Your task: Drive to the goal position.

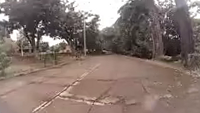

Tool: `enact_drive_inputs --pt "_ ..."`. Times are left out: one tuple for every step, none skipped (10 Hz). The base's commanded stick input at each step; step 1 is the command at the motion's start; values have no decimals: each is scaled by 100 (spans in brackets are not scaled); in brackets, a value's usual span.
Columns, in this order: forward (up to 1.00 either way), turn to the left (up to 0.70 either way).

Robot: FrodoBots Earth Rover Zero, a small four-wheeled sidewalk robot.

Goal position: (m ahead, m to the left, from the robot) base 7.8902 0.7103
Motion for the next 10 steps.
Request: enact_drive_inputs --pt "70 0" --pt "70 0" --pt "70 0" --pt "70 0" --pt "70 0" --pt "70 0" --pt "70 0" --pt "70 0" --pt "70 0" --pt "70 0"
